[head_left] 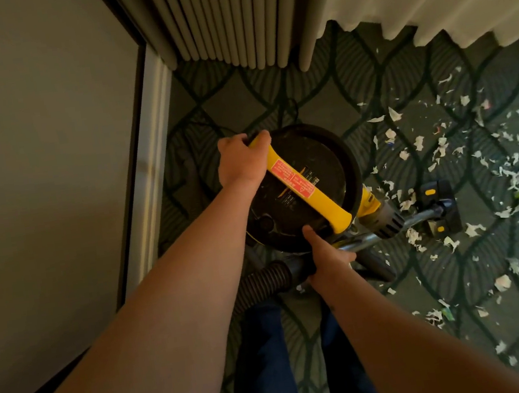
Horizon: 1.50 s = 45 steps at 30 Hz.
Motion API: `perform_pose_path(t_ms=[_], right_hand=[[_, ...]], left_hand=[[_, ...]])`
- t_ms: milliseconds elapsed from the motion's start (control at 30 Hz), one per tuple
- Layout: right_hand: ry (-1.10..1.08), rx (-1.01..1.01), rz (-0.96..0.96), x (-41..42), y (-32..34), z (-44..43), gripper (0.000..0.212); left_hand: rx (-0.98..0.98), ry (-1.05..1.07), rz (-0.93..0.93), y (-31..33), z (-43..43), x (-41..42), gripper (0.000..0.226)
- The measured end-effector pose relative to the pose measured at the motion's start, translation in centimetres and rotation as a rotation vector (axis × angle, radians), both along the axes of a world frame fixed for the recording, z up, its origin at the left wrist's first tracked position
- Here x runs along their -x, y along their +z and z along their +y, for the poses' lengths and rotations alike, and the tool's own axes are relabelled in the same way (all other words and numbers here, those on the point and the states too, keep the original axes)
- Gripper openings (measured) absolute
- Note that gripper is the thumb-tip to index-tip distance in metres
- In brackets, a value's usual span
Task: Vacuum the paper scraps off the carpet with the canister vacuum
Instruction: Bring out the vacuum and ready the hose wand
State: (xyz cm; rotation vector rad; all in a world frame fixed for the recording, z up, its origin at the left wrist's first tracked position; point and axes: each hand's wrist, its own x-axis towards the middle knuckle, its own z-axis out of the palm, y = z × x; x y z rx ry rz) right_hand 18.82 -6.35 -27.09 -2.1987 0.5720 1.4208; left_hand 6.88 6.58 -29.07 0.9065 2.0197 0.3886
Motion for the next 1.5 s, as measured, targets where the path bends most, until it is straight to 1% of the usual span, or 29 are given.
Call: perform_pose_path(t_ms=[67,167,533,700,833,1000,1133,1233,1367,1400,1433,1500], right_hand=[[0.015,0.007,-0.009,0.1,0.1,0.0,0.115],[0.005,0.007,-0.017,0.2,0.2,0.1,0.116],[0.009,0.004,-0.002,0.0,0.0,0.0,0.114],[0.002,0.000,0.009,0.0,-0.2,-0.1,0.114],[0.003,0.005,0.010,-0.1,-0.5,-0.3,0.121],[0.026,0.011,0.029,-0.4,-0.5,-0.6,0.117],[0.024,0.003,0.047,-0.5,-0.5,-0.7,0.120],[0.003,-0.028,0.061,-0.3,-0.3,-0.7,0.121],[-0.048,-0.074,0.070,-0.3,0.3,-0.9,0.121],[-0.052,-0.084,0.075,-0.5,0.6,-1.1,0.119],[-0.048,-0.091,0.077,-0.7,0.9,-1.4,0.117],[-0.040,-0.106,0.069,-1.5,1.6,-2.3,0.114]], left_hand=[[-0.012,-0.070,0.081,0.2,0.0,0.0,0.058],[-0.020,-0.131,0.161,0.0,0.1,0.2,0.059],[-0.057,-0.124,0.181,-0.3,0.2,-0.3,0.056],[-0.068,-0.172,0.203,-0.3,0.2,-0.4,0.053],[-0.040,-0.210,0.208,-0.3,0.0,-0.1,0.053],[-0.018,-0.214,0.227,-0.1,0.3,-0.1,0.050],[-0.013,-0.238,0.236,-0.2,0.5,0.2,0.047],[0.008,-0.220,0.220,0.0,0.3,0.1,0.052],[0.098,-0.162,0.202,1.3,0.0,-0.4,0.070],[0.072,-0.144,0.219,1.8,-0.5,-0.9,0.073],[-0.004,-0.125,0.231,2.3,-1.4,-1.4,0.074],[-0.279,-0.101,0.228,3.4,-3.7,-2.7,0.065]])
